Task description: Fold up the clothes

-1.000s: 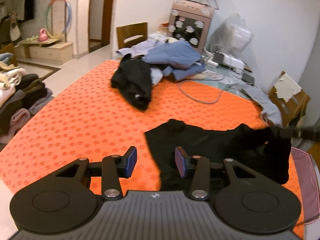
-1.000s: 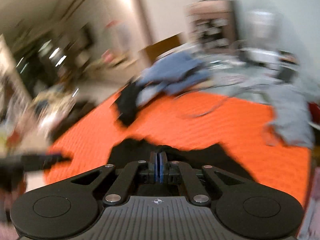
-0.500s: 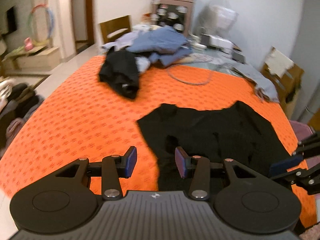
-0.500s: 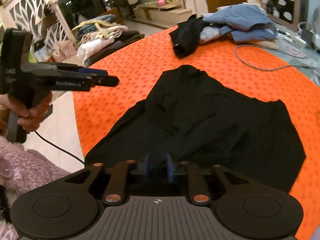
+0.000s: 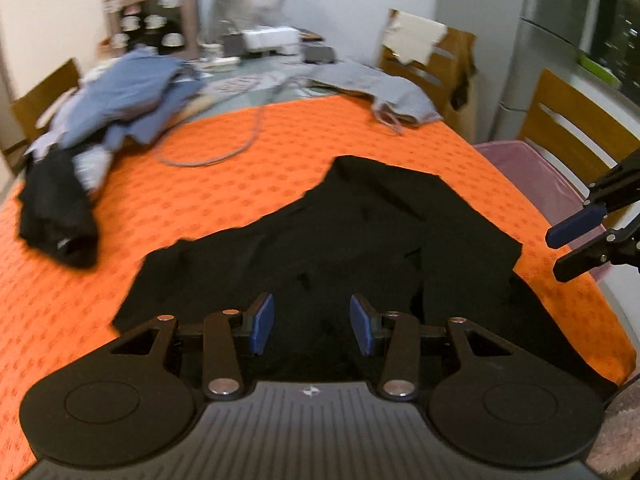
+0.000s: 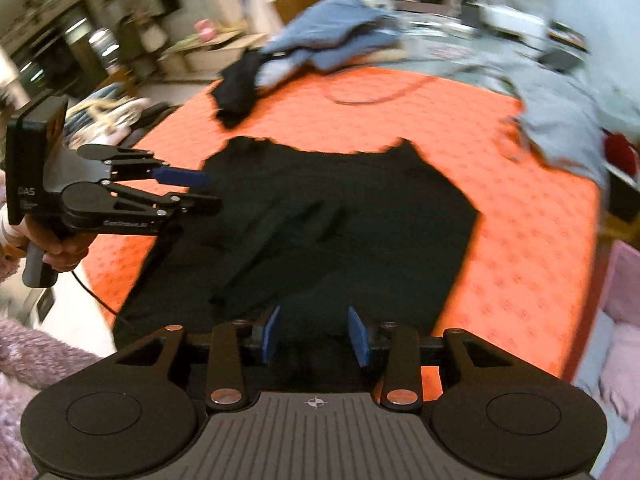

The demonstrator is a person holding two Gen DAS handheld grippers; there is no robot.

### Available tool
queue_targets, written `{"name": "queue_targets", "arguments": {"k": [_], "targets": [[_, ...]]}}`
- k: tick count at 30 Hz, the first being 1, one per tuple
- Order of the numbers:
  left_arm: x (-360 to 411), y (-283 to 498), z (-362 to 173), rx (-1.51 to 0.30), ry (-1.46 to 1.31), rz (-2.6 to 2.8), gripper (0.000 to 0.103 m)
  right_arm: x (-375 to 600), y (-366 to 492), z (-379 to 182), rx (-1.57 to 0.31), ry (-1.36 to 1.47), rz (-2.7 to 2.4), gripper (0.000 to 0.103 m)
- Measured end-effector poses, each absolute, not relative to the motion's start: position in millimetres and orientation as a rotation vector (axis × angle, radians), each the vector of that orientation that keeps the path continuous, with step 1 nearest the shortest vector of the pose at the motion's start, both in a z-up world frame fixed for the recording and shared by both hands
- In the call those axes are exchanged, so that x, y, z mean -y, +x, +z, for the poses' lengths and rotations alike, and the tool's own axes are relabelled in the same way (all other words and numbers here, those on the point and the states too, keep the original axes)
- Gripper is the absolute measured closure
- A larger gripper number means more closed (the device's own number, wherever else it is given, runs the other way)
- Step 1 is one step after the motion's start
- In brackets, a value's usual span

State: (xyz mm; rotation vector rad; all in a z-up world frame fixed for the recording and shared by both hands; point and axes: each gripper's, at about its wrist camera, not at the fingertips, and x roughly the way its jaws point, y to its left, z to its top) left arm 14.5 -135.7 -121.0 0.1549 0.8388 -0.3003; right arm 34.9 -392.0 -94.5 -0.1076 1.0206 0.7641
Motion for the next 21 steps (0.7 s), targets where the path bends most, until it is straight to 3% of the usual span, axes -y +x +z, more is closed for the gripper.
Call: {"name": "queue_targets", "arguments": {"k": [17,19,21], "targets": [[167.1,91.1,-158.0,-0.933,0.245,-0.522,0.057,418.2,50.7,-117.7,-1.051,0.0,0.606,0.062],[167.2,91.1,-162.0,-0.942,0.238,-0.542,0.084,416.7,55.1,-117.8,-1.048,-0.003,0.606,0.062],[165.7,86.5,-159.7,-0.922,0.222,-0.538,0.095,414.8,59.6,-117.6,-1.043,-0.01,0.607,0.062]]}}
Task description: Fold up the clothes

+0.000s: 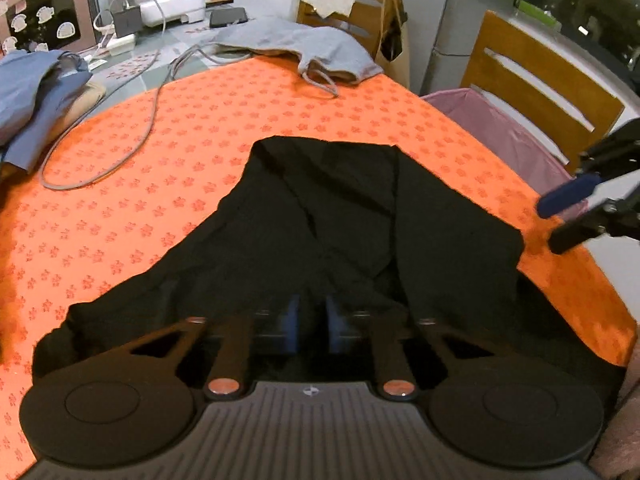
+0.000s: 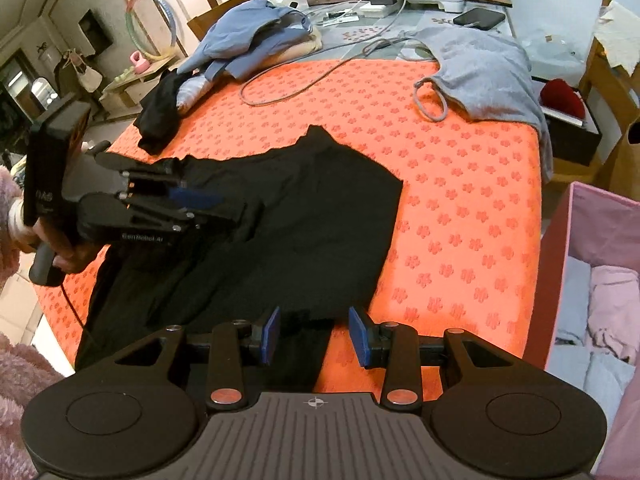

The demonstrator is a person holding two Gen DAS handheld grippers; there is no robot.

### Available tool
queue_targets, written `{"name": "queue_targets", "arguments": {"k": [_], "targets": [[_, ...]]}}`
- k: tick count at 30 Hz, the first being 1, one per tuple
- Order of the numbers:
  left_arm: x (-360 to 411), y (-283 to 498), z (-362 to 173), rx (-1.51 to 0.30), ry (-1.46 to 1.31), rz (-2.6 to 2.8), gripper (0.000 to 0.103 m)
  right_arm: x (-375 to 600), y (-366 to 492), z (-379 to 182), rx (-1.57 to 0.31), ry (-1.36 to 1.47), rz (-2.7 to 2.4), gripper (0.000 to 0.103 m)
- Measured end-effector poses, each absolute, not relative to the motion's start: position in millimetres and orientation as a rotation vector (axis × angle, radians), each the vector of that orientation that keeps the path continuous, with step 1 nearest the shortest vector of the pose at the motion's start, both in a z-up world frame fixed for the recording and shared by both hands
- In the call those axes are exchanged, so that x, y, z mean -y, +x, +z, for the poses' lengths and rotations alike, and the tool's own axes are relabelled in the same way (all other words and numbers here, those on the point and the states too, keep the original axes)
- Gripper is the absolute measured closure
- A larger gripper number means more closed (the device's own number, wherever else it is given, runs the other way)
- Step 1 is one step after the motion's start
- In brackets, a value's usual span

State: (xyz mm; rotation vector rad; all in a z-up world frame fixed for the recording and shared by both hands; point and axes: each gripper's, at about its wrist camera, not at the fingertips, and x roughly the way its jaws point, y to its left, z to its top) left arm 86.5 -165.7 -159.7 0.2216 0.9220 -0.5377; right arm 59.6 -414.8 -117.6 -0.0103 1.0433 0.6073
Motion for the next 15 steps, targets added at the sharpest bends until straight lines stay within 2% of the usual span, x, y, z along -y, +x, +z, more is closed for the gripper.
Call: {"name": "queue_targets", "arguments": {"k": [7,15], "targets": [[143.9,63.9,-126.8,-0.811,0.092,-0.403,0.099,401.8,87.5,-113.6,-1.003,-0.035,0.632,0.062],[101.7,12.6,-55.7,-0.697,-0.088,-0.144,0.099,376.2,120.9,-116.7,-0.954,-0.083,0.658,0.062]]}}
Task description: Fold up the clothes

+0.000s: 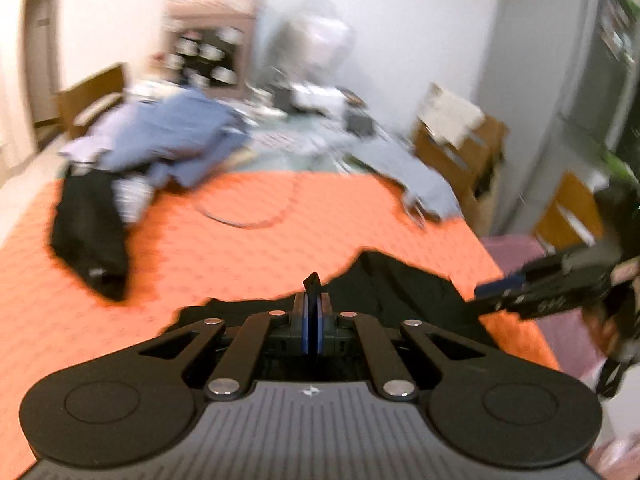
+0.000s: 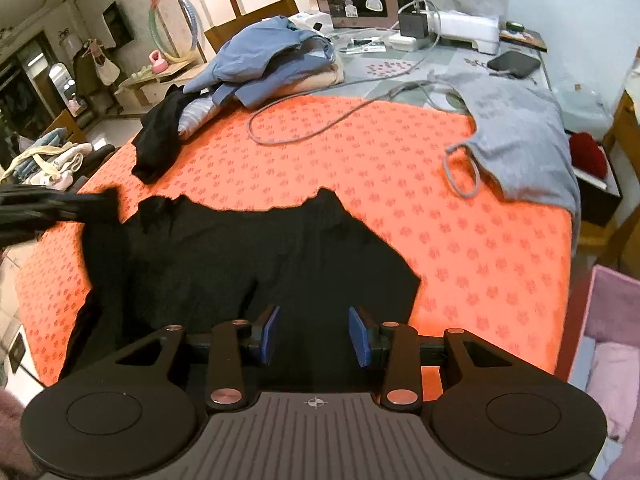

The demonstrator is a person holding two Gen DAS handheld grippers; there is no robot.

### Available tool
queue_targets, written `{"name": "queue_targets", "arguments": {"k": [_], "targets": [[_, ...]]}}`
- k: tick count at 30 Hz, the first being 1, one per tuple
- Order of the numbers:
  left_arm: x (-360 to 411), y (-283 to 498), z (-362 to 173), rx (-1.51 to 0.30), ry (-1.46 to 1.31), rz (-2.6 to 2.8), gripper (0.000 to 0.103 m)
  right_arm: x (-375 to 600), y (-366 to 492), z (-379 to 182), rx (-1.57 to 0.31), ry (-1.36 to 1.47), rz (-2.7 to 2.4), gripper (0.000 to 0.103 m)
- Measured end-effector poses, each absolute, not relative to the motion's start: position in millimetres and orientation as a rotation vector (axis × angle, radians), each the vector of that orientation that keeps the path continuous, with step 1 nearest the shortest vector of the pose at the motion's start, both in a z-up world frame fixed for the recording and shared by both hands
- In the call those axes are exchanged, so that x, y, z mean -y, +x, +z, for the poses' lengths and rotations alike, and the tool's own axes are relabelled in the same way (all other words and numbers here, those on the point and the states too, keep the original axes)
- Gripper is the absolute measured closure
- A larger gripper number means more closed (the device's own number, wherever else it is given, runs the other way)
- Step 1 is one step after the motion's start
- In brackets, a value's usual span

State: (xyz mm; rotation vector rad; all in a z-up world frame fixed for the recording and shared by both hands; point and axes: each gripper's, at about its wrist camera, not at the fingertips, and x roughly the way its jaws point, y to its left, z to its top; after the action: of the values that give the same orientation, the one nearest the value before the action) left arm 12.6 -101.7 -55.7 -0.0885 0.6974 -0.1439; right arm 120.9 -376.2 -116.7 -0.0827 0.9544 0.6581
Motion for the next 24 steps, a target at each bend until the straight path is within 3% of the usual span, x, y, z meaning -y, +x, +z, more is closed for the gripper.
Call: {"name": "queue_targets", "arguments": {"k": [9,18,21,24], "targets": [[61.2,-32.7,-13.8,-0.668,-0.213,0.046,0.099,350.1,136.9,-125.1,-0.914,-0.212,0.85,0.062],[58.5,-69.6,-28.7,-0.724,-0.281,0.103,0.099,324.1,133.6,-140.3,-0.883,-0.564,1.206,0.062],[63.0,-77.6,-34.1,-0.74,-0.3,0.114,0.099,314.9,129.0,-146.0,-0.884,-0.662,1.249,0.054],[69.6,-86.2,-38.0,-0.745,-0.309,0.131,0.099,307.7,126.2,-151.4,-0.883,-0.723,1.295,0.06]]}}
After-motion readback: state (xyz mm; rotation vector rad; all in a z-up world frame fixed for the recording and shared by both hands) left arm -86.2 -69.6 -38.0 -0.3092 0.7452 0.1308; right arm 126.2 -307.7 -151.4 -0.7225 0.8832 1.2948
